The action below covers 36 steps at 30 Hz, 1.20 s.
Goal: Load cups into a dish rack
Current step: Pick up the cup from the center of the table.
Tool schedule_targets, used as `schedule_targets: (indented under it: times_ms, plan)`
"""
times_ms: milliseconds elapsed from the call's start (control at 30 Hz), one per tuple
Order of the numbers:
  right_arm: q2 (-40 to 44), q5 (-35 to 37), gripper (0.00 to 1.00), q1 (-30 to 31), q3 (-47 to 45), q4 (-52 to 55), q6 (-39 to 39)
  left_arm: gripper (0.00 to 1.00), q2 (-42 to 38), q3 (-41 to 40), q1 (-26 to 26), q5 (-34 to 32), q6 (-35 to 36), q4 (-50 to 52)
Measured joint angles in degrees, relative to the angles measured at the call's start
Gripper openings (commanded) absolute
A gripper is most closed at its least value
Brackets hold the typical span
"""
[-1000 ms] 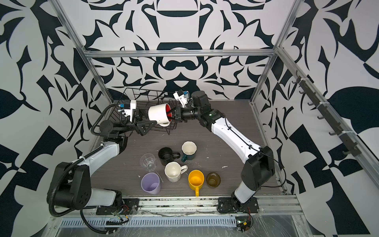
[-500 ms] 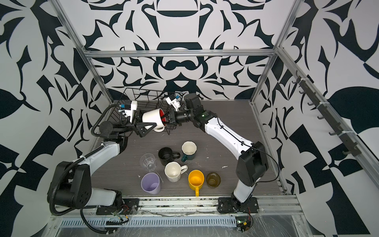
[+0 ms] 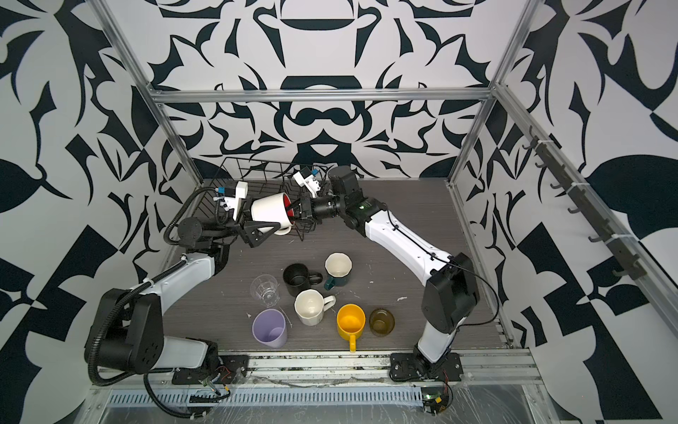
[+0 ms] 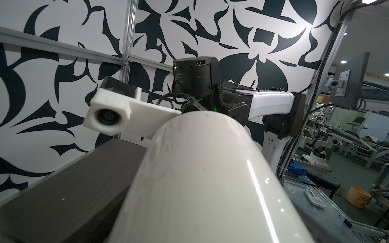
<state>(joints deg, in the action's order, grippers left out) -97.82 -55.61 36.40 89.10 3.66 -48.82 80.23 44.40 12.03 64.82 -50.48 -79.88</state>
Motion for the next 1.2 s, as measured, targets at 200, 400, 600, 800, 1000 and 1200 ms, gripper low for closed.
schedule_targets:
  times_ms: [200, 400, 600, 800, 1000, 1200]
  plan:
    - [-0.9, -0.8, 0.00, 0.3, 0.1, -1.4, -1.1, 0.91, -0.1, 0.8, 0.0, 0.2, -1.0, 0.0]
    - [-1.0, -0.8, 0.00, 0.4, 0.1, -2.3, -1.9, 0.79, -0.2, 1.2, 0.0, 0.2, -2.1, 0.0]
    - [-1.0, -0.8, 0.00, 0.5, 0.1, -2.9, -2.7, 0.56, -0.2, 1.4, 0.0, 0.1, -2.6, 0.0]
    - [-1.0, -0.8, 0.02, 0.5, 0.1, -3.1, -2.9, 0.27, -0.5, 1.4, 0.0, 0.0, -2.8, 0.1]
    - [-1.0, -0.7, 0.16, 0.6, 0.1, -3.1, -3.1, 0.03, -0.7, 1.4, -0.1, 0.0, -2.9, 0.4]
    - [-1.0, -0.6, 0.32, 0.8, 0.1, -4.1, -3.5, 0.00, -0.7, 1.8, 0.0, 1.3, -3.3, 0.6]
